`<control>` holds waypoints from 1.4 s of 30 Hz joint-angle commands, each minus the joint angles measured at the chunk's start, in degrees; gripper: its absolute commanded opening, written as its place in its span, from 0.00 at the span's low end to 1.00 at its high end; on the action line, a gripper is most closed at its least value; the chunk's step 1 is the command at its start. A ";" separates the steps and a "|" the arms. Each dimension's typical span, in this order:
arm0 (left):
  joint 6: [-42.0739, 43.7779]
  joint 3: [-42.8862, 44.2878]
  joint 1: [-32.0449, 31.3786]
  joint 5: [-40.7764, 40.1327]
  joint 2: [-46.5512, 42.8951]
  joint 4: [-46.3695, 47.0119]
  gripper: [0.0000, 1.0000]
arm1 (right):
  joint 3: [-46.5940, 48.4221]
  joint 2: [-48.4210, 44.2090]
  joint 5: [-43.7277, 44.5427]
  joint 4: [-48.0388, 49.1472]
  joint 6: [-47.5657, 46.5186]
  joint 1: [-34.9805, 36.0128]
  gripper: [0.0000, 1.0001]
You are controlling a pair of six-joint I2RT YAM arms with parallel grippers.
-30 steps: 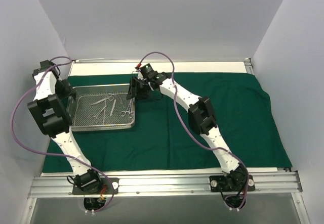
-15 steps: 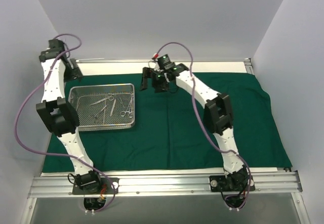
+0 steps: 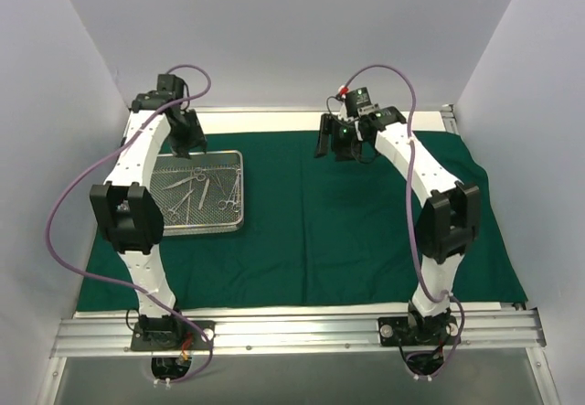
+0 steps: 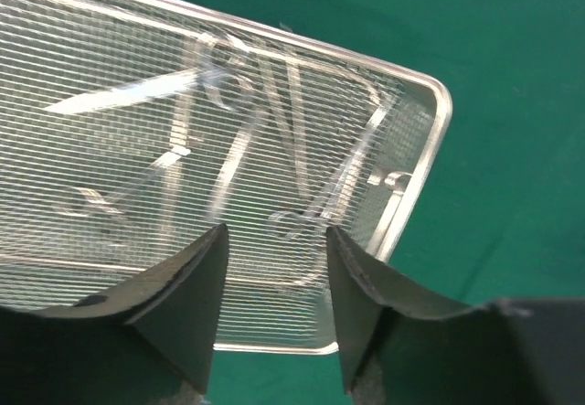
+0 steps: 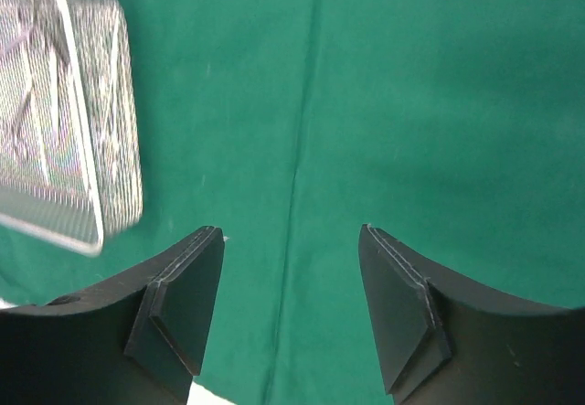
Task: Open and lay out the surgical kit
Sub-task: Pick up the medical item from the container.
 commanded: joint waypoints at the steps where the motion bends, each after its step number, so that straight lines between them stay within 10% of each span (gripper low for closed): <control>1: -7.72 -1.34 -1.67 3.64 2.10 2.51 0.52 | -3.40 -6.48 2.05 -1.94 -1.60 0.34 0.61; 15: -0.43 -8.19 -8.62 5.77 2.37 1.75 0.32 | -10.35 -11.85 1.18 -2.11 -0.90 -4.76 0.59; 26: 2.64 -19.45 -9.15 1.98 -1.25 2.80 0.45 | -11.76 -11.67 -1.37 -0.88 0.24 -5.46 0.59; 42: 3.88 -19.89 -9.15 -3.29 3.77 5.69 0.36 | -13.08 -11.76 -1.99 -0.70 0.86 -5.72 0.58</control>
